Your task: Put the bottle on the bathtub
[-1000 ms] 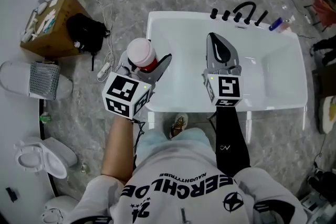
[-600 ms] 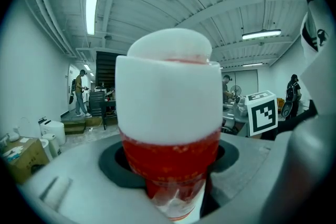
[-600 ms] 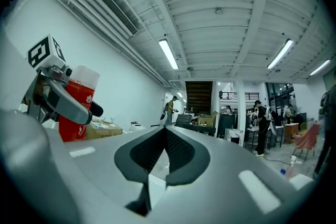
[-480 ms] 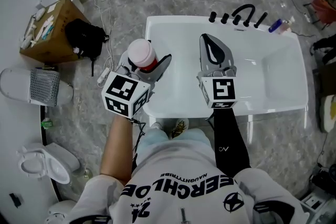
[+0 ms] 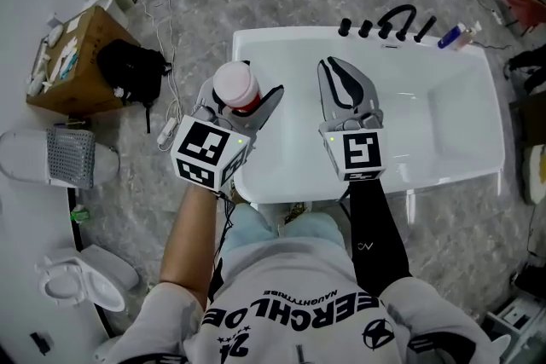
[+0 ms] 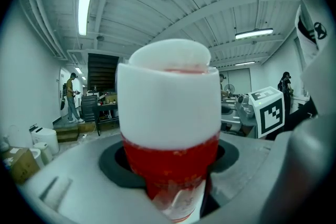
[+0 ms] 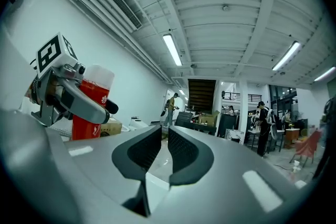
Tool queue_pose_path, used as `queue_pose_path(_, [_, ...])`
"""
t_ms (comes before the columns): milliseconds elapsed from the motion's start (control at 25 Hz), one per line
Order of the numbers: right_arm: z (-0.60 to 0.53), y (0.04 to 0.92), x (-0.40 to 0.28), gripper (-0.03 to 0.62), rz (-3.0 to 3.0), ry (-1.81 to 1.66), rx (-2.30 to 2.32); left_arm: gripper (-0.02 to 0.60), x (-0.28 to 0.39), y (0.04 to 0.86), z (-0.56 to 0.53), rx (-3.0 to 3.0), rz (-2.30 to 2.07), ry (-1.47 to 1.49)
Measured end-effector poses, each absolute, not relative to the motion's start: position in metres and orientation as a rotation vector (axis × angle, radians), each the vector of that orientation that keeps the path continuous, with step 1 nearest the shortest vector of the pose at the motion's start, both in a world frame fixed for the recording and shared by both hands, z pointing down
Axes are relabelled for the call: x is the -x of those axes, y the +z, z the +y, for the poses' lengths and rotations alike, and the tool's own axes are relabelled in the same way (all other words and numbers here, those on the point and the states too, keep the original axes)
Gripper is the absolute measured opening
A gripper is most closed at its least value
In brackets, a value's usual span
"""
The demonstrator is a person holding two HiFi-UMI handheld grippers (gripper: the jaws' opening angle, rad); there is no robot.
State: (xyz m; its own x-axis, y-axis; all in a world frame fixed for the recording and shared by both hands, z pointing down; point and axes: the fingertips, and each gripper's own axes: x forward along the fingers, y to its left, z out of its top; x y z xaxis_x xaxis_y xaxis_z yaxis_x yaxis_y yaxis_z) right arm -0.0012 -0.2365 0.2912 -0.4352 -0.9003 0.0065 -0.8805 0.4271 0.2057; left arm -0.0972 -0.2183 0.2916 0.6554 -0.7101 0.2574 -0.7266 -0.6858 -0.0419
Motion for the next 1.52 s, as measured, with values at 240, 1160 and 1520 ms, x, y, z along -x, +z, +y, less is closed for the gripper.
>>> queue_pose_path(240, [-0.298,0.329,0.009,0.096,-2.479,-0.201,-1.692,0.400,0.119,0.322,-0.302,-2.845,-1.153,0.396])
queue_pose_path(1160, [-0.503,0.512,0.032,0.191,-2.342,-0.022,-1.864,0.399,0.118,0.536,-0.563,-2.997,-0.632,0.305])
queue_pose_path(1520, [-0.521,0.587,0.027,0.210,-2.337,0.086,-1.863,0.399,0.114,0.609,-0.611,-2.989,-0.637,0.291])
